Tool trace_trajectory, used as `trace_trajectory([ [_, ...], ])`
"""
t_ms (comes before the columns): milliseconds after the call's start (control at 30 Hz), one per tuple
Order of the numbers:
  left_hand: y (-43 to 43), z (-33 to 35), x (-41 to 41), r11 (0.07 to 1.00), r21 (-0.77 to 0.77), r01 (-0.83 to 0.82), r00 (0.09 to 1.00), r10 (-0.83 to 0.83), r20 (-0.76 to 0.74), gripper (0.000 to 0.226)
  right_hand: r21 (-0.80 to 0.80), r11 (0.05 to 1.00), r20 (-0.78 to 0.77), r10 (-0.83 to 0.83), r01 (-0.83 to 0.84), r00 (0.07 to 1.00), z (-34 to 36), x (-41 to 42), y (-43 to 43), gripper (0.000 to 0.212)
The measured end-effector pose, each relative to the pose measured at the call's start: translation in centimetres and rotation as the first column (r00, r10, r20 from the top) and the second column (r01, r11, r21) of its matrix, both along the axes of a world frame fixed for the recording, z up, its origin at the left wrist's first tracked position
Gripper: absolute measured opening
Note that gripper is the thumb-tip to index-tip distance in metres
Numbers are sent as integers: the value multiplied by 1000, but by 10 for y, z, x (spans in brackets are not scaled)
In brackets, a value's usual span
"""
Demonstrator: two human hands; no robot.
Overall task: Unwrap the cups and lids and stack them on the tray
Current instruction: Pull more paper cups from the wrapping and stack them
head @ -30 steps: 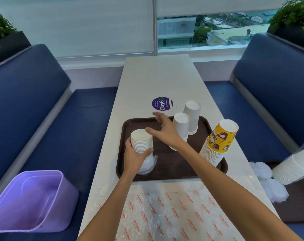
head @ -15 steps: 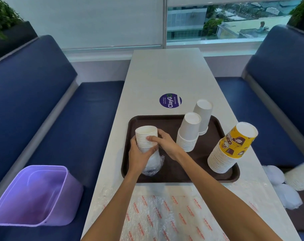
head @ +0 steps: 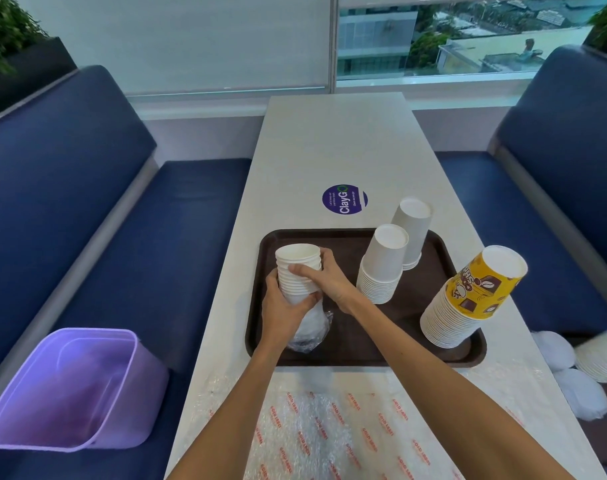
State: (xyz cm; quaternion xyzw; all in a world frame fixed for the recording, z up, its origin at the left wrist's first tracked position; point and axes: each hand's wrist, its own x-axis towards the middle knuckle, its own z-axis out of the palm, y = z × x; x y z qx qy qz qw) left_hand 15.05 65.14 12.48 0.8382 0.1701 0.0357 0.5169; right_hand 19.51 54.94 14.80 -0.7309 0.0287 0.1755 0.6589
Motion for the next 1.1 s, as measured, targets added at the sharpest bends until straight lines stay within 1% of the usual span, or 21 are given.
trace_trajectory([
  [67,-1,-1,0,1000,4,7,1000,-7,0,87,-61,998,39,4,-2,999,3,4,1,75],
  [200,1,-1,-2,1000,1,32,999,-32,-6,90,-121,993,133,9,8,991,16,9,1,73],
  [367,3,1,-4,999,6,50,999,-50,-4,91,-242,970,255,77,-13,964,37,16,1,74],
  [533,6,2,-7,998,-29,53,999,-53,8,91,-269,961,395,46,68,917,65,18,-6,79],
  [600,7,1,-8,998,-52,36,999,-35,6,92,-292,952,441,46,95,896,73,19,-10,78],
  [667,8,2,-9,998,-60,19,1000,-19,-1,92,-343,936,421,85,72,903,80,17,-17,71],
  [733,10,3,-10,999,-51,2,1000,-2,1,90,-413,911,348,155,3,925,83,14,-25,65],
  [833,11,4,-10,1000,-28,-7,1000,7,5,87,-478,874,222,214,-86,951,80,10,-35,66],
  [900,11,5,-11,1000,-18,-15,1000,15,4,86,-525,842,167,244,-123,955,80,7,-38,67],
  [967,12,5,-11,999,-25,-25,1000,25,2,85,-610,778,145,299,-153,943,84,2,-39,67],
  [1067,12,5,-12,998,-51,-29,1000,29,10,85,-750,640,134,393,-166,910,87,-4,-38,68],
  [1100,11,5,-12,998,-51,-28,1000,29,11,85,-776,610,132,410,-163,903,86,-6,-37,68],
])
